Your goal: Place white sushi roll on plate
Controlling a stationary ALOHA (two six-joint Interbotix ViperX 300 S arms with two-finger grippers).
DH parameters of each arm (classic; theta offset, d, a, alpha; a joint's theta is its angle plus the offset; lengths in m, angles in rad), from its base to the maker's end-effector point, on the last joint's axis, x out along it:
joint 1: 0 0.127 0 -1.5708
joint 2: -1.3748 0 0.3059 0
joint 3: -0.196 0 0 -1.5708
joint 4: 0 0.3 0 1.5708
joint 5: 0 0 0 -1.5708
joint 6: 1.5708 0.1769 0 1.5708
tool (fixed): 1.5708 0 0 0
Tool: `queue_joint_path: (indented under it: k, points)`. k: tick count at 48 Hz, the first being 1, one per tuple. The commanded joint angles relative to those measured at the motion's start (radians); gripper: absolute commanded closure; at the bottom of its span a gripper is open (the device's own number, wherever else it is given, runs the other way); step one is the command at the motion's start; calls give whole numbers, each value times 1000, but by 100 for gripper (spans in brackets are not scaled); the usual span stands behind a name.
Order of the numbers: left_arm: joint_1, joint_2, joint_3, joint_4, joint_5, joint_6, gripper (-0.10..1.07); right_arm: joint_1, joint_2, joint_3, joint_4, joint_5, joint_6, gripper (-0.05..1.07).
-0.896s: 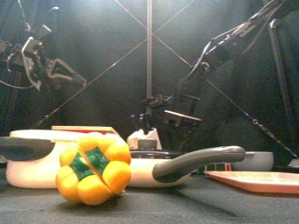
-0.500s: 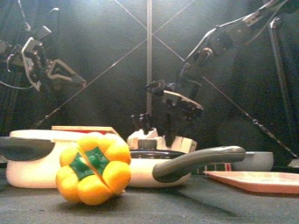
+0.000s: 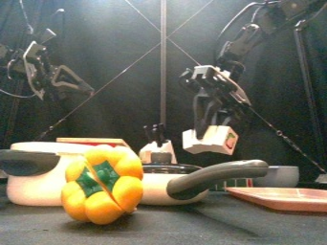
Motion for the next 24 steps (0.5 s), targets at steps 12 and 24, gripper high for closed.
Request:
queue_joint_path:
  k: [12, 24]
  points:
    - [-3, 2, -11, -2, -5, -2, 56, 120, -129, 97, -84, 8, 334, 40]
    - [-3, 2, -9, -2, -3, 0, 56, 215, -164, 137, -149, 117, 586, 40]
